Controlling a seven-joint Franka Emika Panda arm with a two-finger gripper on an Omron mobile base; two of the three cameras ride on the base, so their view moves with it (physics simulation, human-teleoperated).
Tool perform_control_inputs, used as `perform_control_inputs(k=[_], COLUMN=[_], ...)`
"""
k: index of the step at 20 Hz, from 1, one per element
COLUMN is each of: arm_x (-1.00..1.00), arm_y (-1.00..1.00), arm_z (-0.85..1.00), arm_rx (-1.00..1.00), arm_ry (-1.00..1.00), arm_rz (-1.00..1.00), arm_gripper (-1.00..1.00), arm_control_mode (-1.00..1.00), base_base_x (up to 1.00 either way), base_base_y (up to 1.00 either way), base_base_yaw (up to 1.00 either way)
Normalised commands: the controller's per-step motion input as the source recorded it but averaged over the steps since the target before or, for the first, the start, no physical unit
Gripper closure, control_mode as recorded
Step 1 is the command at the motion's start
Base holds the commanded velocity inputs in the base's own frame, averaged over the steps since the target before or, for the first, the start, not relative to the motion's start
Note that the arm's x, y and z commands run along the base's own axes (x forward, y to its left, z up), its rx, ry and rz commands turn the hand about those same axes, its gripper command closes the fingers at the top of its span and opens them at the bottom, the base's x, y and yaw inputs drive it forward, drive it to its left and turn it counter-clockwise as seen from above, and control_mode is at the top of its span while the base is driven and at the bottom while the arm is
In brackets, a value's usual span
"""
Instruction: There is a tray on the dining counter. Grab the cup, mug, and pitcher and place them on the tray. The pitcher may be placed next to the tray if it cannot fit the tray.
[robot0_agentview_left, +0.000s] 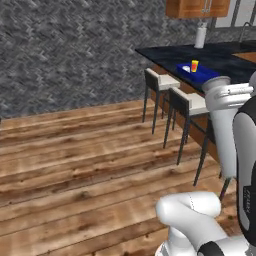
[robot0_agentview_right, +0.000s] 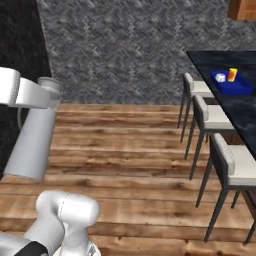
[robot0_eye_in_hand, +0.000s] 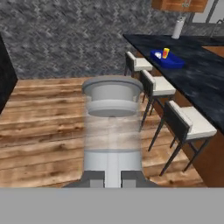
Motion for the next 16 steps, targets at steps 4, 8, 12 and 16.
perform_control_inputs(k=[4,8,12,16], arm_x=[0.0,0.0,0.0,0.0], arm_y=[0.0,0.0,0.0,0.0], arm_z=[0.0,0.0,0.0,0.0], arm_rx=[0.0,0.0,0.0,0.0], arm_ry=[0.0,0.0,0.0,0.0], arm_rz=[0.0,0.0,0.0,0.0], arm_gripper=[1.0,1.0,1.0,1.0], arm_control_mode=[1.0,1.0,1.0,1.0], base_base_x=[0.96,0.93,0.84,0.71], base_base_y=[0.53,0.51,0.51,0.54], base_base_yaw=[-0.28,-0.31,-0.38,-0.44])
